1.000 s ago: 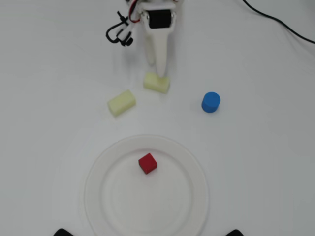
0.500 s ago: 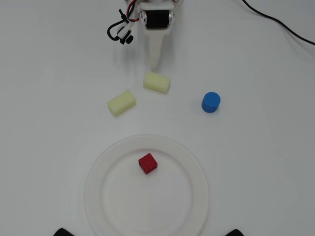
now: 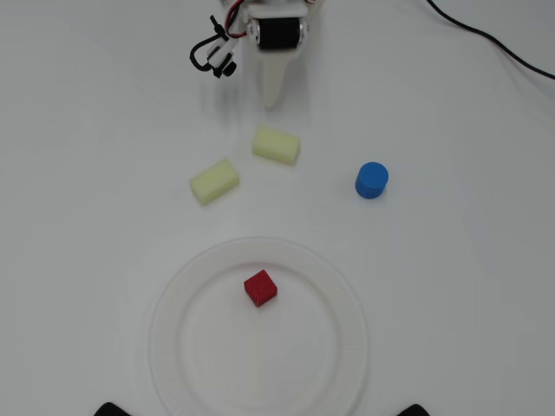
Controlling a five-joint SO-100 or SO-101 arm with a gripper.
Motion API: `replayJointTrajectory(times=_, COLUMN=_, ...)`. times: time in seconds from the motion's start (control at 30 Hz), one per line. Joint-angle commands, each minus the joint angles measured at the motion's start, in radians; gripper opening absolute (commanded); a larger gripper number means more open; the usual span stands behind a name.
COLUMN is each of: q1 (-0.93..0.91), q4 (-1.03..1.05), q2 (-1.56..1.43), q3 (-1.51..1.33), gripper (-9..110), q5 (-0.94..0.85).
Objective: Grasp a red block and put it in the dish.
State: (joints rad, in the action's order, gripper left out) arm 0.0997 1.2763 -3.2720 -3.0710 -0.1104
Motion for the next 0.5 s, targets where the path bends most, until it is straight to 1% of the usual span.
replayJointTrajectory(times=0.0, q1=0.011, q4=0.006, q2=-0.178, q3=-0.117, gripper=0, q5=-0.006)
replayJointTrajectory(times=0.47, q1=0.005, q4=0.005, q2=-0.178, q3=-0.117, gripper=1, q5=0.008)
